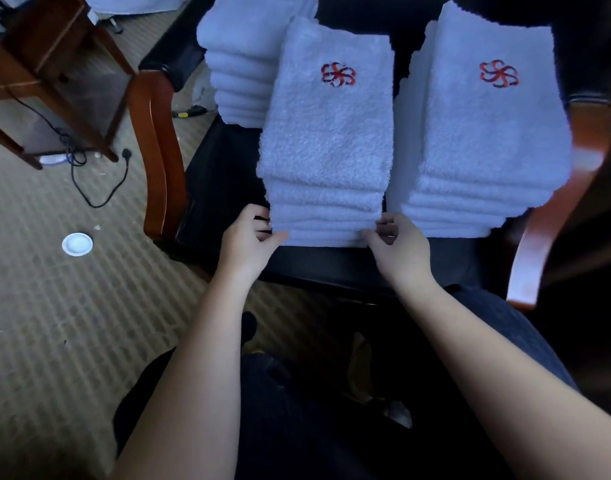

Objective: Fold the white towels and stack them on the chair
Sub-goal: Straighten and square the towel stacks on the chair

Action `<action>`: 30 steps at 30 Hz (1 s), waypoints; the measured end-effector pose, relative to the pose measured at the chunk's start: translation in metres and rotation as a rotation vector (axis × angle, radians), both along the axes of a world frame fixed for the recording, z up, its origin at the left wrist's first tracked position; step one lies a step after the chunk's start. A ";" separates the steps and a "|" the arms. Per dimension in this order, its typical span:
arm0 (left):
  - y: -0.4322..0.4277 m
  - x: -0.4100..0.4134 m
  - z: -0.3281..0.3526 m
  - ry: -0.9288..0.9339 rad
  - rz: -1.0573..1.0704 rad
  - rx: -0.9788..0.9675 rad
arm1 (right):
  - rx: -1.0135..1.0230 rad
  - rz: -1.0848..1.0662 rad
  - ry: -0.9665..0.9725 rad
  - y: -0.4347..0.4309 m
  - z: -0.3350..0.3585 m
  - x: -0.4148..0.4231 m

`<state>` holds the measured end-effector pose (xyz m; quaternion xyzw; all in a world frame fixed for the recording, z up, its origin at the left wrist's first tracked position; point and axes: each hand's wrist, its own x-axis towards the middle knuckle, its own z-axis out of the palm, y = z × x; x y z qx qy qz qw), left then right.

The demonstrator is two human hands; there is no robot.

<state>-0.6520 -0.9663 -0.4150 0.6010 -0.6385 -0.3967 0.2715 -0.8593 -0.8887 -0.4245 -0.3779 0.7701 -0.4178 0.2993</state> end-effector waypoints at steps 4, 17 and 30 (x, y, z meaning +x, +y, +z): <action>-0.003 -0.002 0.001 0.041 0.048 -0.051 | -0.016 -0.025 -0.098 -0.003 -0.005 0.001; -0.005 0.000 0.003 0.067 0.030 -0.035 | 0.009 -0.009 -0.146 -0.007 -0.006 -0.005; -0.007 -0.004 0.005 0.024 0.027 -0.227 | -0.193 0.013 -0.020 -0.004 0.011 0.000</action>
